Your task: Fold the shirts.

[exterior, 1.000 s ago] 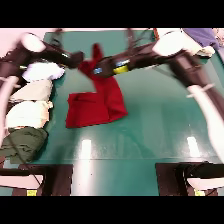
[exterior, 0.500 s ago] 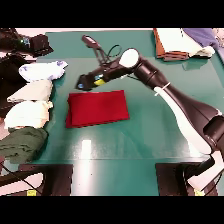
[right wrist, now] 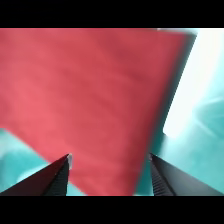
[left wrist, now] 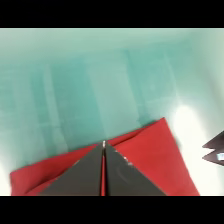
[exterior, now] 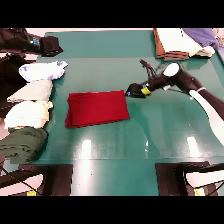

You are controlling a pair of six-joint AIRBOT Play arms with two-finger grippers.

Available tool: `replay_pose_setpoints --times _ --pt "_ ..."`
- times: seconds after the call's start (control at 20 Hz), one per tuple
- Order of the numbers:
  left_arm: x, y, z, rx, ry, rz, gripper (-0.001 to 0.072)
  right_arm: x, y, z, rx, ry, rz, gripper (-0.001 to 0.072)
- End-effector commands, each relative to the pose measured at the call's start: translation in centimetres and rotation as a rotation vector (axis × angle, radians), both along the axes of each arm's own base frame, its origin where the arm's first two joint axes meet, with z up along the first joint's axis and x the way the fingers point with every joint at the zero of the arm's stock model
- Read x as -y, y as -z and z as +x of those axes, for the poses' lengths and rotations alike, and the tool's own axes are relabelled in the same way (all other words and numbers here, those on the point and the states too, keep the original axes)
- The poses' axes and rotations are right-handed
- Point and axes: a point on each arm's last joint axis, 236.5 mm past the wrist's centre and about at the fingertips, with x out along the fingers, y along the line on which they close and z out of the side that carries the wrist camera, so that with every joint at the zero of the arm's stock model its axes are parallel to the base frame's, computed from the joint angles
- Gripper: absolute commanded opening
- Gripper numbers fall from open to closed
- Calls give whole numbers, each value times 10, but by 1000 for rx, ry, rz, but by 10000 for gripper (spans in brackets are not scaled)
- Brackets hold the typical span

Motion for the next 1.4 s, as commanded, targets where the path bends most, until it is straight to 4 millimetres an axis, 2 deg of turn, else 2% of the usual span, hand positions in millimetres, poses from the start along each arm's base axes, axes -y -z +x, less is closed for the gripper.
replay_pose_setpoints --times 0.0,0.15,0.3,0.4,0.5,0.55,0.6,0.65,0.75,0.8,0.85,0.9,1.0,1.15,1.25,1.35 --pt "11 -3 -1 20 21 1 24 16 38 -6 -74 181 42 565" --pt "12 0 0 11 23 1 24 -25 55 -15 -138 121 97 562" --pt "13 6 -3 -16 33 5 24 -79 64 -17 -176 67 158 555" --pt "14 9 -5 -32 39 8 24 -105 71 -20 -180 21 166 516" --pt "17 8 -7 -36 45 -7 24 -119 67 -16 -149 -13 165 263" --pt "20 7 -7 -37 51 -23 24 -119 63 -9 -113 -25 150 171" --pt "25 6 -9 -39 61 -34 23 -112 55 -1 -64 -40 126 37" --pt "32 6 -11 -34 76 -33 23 -101 45 9 -19 -44 103 15" --pt "54 4 -18 -23 122 -29 23 -61 17 33 68 4 62 15" --pt "66 3 -22 -13 146 -25 23 -29 1 47 100 60 42 15" --pt "78 2 -26 -3 171 -19 23 5 -12 57 131 112 10 15" --pt "89 1 -31 5 194 -18 23 48 -24 64 159 180 -34 14" --pt "105 -2 -38 18 227 -25 24 140 -44 65 211 318 -133 14" --pt "117 -6 -41 37 247 -34 24 288 -66 40 227 573 -285 15" --pt "118 -7 -41 34 240 -45 24 371 -79 12 228 775 -321 15" --pt "118 -9 -39 43 235 -51 23 437 -87 -22 218 951 -350 14"
